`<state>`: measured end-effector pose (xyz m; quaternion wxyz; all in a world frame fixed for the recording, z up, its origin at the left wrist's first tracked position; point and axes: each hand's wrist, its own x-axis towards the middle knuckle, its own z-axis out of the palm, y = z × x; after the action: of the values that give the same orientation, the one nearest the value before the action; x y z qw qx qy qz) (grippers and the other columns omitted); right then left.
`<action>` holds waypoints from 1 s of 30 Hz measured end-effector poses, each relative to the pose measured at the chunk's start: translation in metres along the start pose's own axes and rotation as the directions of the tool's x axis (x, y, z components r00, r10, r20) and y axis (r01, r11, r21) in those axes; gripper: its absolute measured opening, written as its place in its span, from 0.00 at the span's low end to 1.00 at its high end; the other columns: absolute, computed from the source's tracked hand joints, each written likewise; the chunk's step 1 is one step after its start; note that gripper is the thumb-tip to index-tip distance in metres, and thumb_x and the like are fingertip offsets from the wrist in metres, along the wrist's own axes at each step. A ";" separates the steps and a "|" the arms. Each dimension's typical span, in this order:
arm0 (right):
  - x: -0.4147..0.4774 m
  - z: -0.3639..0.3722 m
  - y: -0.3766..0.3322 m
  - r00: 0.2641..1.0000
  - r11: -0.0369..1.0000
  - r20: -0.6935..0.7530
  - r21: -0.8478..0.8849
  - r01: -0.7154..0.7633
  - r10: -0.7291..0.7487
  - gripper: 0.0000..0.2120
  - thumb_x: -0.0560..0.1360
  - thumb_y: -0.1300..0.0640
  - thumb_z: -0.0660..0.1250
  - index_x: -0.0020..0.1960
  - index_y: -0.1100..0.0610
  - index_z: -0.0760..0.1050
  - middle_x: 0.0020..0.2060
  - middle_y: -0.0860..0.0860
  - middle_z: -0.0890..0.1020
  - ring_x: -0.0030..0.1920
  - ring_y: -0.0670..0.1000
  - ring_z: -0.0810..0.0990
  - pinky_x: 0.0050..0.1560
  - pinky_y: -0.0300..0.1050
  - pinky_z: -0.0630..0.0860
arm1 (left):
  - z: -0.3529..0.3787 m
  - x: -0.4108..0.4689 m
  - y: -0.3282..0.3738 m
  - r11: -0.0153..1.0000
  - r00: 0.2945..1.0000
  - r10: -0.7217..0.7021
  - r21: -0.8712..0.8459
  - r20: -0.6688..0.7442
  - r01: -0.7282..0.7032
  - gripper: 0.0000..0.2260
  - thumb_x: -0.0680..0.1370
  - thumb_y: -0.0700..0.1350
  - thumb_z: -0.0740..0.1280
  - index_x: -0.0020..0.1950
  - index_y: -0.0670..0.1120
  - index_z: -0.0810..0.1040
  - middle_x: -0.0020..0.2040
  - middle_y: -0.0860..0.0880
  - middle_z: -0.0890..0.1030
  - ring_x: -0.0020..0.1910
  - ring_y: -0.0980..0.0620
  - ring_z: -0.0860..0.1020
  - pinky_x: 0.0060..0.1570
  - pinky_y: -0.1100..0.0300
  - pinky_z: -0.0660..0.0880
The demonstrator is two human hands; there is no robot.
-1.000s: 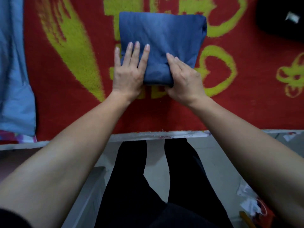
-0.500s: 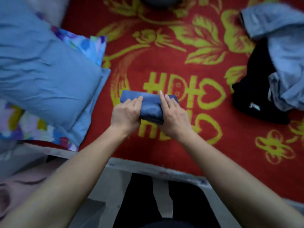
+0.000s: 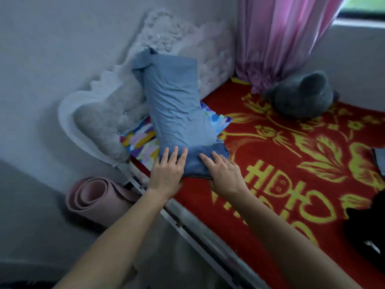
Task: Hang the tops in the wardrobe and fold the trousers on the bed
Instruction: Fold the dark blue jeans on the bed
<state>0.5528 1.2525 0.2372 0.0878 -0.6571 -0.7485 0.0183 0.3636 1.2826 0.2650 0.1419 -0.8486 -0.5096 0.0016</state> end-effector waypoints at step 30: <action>-0.192 -0.174 -0.429 0.673 0.725 -0.287 -0.143 0.673 -0.681 0.35 0.59 0.53 0.80 0.66 0.53 0.78 0.55 0.60 0.84 0.48 0.59 0.85 0.42 0.49 0.82 | -0.220 -0.483 -0.183 0.797 0.798 -0.560 0.120 -0.222 0.593 0.38 0.59 0.42 0.79 0.69 0.41 0.76 0.64 0.40 0.79 0.62 0.38 0.78 0.57 0.41 0.77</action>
<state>0.1829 0.9894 0.4494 0.2004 -0.3278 -0.9138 -0.1315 0.0057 0.8927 0.4517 0.2570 -0.6323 -0.7275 -0.0696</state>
